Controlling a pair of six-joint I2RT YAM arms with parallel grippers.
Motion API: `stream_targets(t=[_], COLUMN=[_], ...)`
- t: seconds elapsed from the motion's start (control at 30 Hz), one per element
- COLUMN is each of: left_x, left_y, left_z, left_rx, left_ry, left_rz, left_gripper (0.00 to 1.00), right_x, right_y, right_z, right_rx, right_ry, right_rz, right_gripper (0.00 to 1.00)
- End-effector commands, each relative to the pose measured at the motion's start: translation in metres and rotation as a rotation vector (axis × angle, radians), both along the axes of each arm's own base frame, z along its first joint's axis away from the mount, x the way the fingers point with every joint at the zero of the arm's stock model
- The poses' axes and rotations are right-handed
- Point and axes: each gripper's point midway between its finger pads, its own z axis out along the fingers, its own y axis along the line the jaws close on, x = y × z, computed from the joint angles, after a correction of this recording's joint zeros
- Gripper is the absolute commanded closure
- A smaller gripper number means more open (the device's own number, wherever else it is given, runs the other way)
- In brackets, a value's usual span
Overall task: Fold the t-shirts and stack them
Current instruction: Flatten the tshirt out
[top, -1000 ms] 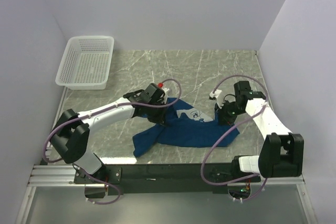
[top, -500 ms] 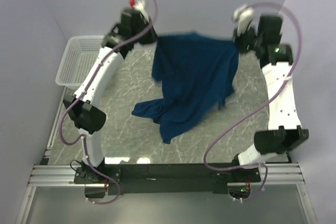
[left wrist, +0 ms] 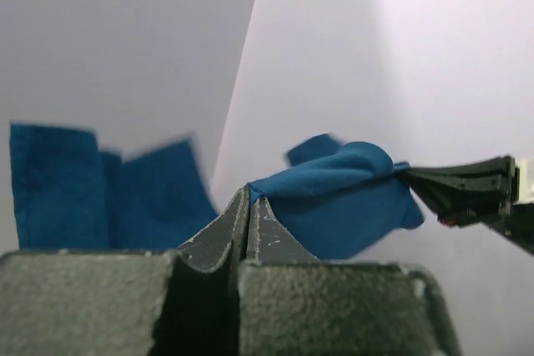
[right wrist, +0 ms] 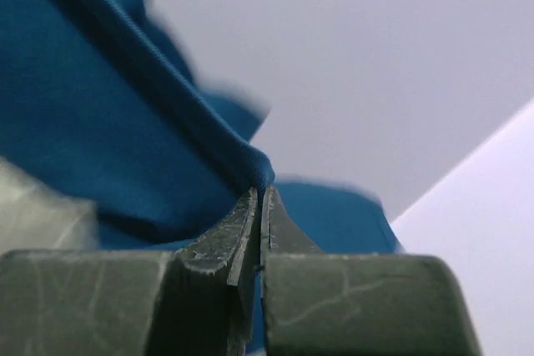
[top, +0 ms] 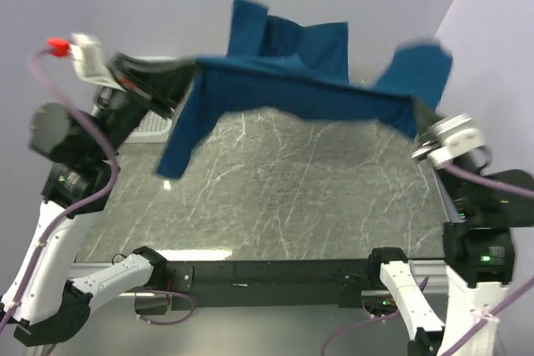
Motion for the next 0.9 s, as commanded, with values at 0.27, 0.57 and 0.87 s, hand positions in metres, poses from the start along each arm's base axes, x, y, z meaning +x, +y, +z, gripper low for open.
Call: stream_targets(t=[0.27, 0.57, 0.87], left_x=[0.019, -0.034, -0.11], left_y=[-0.049, -0.059, -0.093], left_z=[-0.438, -0.432, -0.395], left_rx=[0.535, 0.504, 0.529], left_ry=[1.132, 1.147, 1.097], left_rz=[-0.228, -0.42, -0.744], left_gripper=[0.99, 0.99, 0.97], right_x=[-0.005, -0.04, -0.055], right_y=[0.028, 0.031, 0.023], right_z=[-0.357, -0.391, -0.375], right_rx=[-0.312, -0.425, -0.551], right_ry=[0.752, 0.936, 0.905], right_rz=[0.297, 0.444, 0.454], right_gripper=[1.0, 1.0, 1.0])
